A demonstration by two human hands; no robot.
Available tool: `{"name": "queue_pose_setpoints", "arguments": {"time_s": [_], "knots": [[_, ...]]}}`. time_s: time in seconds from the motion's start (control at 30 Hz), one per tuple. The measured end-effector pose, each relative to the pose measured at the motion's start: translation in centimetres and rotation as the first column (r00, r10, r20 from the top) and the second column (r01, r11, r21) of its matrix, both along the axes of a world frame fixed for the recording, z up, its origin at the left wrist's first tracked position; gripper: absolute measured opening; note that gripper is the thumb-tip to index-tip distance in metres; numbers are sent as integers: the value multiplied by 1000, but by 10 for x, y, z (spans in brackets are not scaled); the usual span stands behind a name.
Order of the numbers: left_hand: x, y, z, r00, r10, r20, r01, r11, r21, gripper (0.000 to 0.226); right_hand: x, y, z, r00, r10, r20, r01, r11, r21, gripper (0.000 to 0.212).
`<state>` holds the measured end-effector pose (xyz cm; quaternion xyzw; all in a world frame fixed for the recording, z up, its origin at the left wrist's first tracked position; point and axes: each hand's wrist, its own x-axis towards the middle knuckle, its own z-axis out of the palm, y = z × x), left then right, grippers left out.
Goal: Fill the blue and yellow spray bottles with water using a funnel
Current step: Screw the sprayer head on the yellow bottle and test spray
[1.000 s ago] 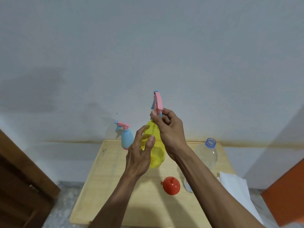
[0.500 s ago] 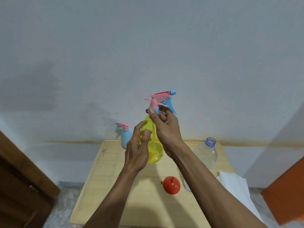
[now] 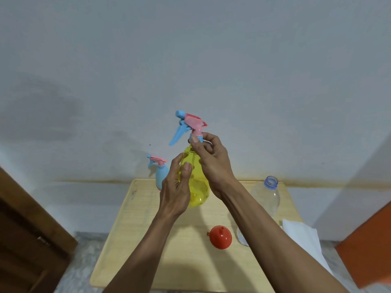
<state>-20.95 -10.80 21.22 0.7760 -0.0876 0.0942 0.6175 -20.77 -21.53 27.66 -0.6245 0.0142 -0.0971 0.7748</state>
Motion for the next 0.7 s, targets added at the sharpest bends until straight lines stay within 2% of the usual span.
{"name": "queue_pose_setpoints", "arguments": {"time_s": [0.1, 0.27, 0.37, 0.5, 0.7], "knots": [[1, 1, 1, 1000, 13, 1, -13, 1000, 8, 70, 3, -1, 1, 1000, 21, 0, -21, 999, -25, 31], [2, 2, -1, 1000, 15, -16, -14, 1000, 8, 72, 5, -2, 4, 1000, 12, -3, -12, 999, 42, 25], [2, 3, -2, 1000, 22, -12, -22, 1000, 6, 70, 7, -3, 5, 998, 7, 60, -7, 1000, -10, 17], [1, 4, -4, 1000, 29, 1, -29, 999, 14, 68, 10, -4, 4, 995, -52, 83, 58, 996, -72, 18], [1, 4, -3, 998, 63, 26, -65, 996, 63, 68, 9, -9, 7, 995, 28, 91, -6, 972, -233, 15]]}}
